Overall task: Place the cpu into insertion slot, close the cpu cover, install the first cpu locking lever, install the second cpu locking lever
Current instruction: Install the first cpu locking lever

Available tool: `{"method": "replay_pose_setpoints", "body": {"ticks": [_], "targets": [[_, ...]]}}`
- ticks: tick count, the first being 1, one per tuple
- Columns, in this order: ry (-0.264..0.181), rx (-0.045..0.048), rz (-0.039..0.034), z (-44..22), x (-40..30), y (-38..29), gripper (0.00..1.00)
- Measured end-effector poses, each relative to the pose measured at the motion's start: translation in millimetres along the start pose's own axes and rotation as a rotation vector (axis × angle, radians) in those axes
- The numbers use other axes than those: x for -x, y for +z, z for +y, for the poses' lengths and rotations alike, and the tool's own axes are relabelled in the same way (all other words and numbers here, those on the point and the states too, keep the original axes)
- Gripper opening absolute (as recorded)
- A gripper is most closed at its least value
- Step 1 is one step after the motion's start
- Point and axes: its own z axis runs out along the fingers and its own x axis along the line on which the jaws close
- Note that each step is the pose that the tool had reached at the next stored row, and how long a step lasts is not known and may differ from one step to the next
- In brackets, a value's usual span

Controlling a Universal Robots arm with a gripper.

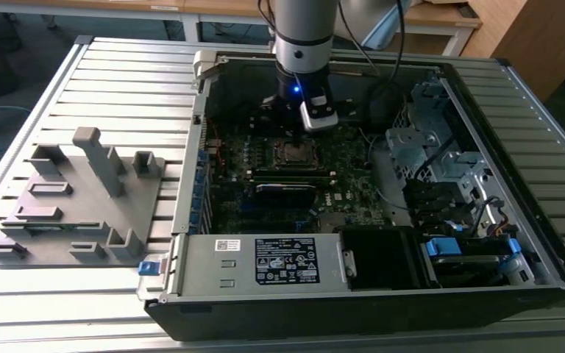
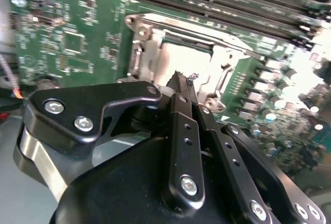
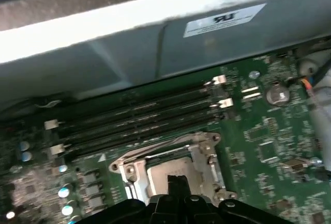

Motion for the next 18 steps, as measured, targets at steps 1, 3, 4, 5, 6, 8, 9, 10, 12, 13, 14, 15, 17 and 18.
{"method": "replay_pose_setpoints", "body": {"ticks": [1,3,4,5,6,8,9,10,12,13,14,15,17,18], "targets": [[-0.001,-0.004,0.0141,0.0,0.1,0.5,0.11],[-0.002,-0.0061,0.021,-0.1,0.0,0.5,0.11],[-0.002,-0.0063,0.0211,-0.1,0.0,0.5,0.11],[-0.002,-0.0062,0.0211,-0.1,0.0,0.5,0.11],[-0.002,-0.0061,0.0211,-0.1,0.1,0.5,0.11],[-0.02,-0.0052,0.0219,-0.1,0.1,0.7,0.11],[-0.035,-0.0044,0.0225,-0.1,0.1,0.8,0.11],[-0.049,-0.004,0.0232,-0.1,0.1,0.9,0.11],[-0.076,-0.0029,0.0244,-0.1,0.2,1.5,0.11],[-0.086,-0.0023,0.0248,0.0,0.6,2.0,0.11],[-0.092,-0.0022,0.0251,0.2,1.2,2.3,0.11],[-0.095,-0.0022,0.0252,0.7,2.2,2.7,0.11],[-0.099,-0.0018,0.0254,1.5,3.3,3.4,0.11],[-0.102,-0.0017,0.0256,1.7,3.5,3.6,0.11]]}}
